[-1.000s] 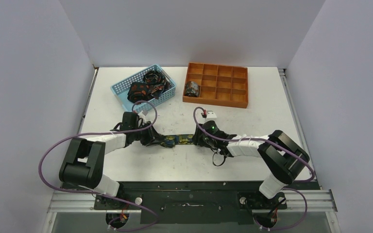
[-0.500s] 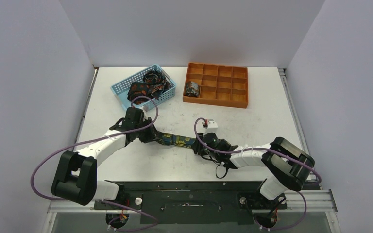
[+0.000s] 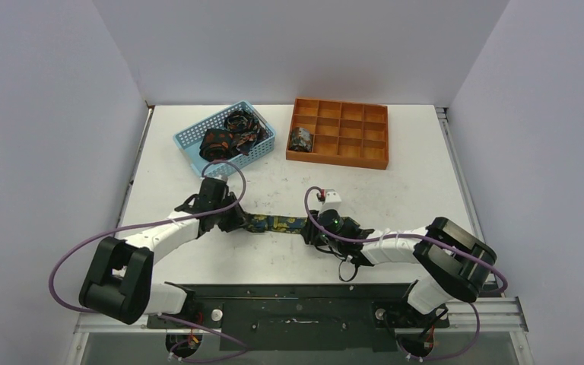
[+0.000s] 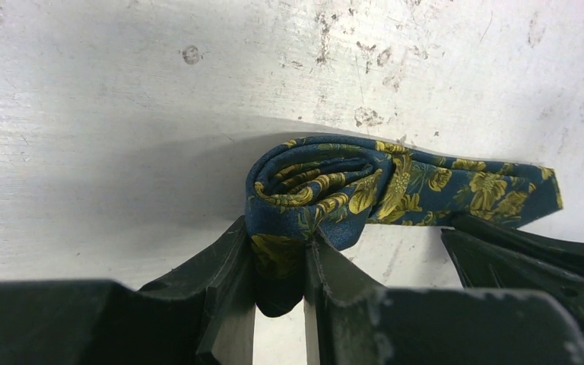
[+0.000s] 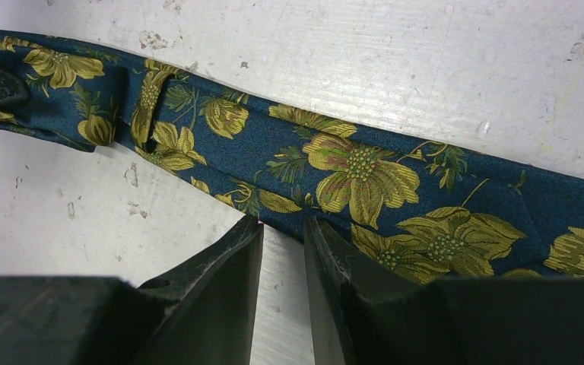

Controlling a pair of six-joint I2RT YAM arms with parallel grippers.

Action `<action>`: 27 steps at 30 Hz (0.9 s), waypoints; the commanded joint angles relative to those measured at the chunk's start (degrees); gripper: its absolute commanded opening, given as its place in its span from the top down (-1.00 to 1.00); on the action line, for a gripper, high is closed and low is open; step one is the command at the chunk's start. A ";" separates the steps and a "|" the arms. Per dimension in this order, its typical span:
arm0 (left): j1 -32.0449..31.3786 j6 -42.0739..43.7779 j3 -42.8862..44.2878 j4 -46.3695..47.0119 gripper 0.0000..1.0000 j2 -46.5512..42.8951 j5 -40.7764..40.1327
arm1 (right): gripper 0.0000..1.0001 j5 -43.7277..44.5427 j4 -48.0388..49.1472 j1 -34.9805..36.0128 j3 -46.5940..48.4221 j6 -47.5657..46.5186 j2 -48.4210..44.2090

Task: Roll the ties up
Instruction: Roll the tie at the center of the board.

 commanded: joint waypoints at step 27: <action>-17.00 11.82 23.25 -26.87 1.00 10.14 -44.37 | 0.36 2.19 -9.65 -6.34 5.27 -4.13 -11.50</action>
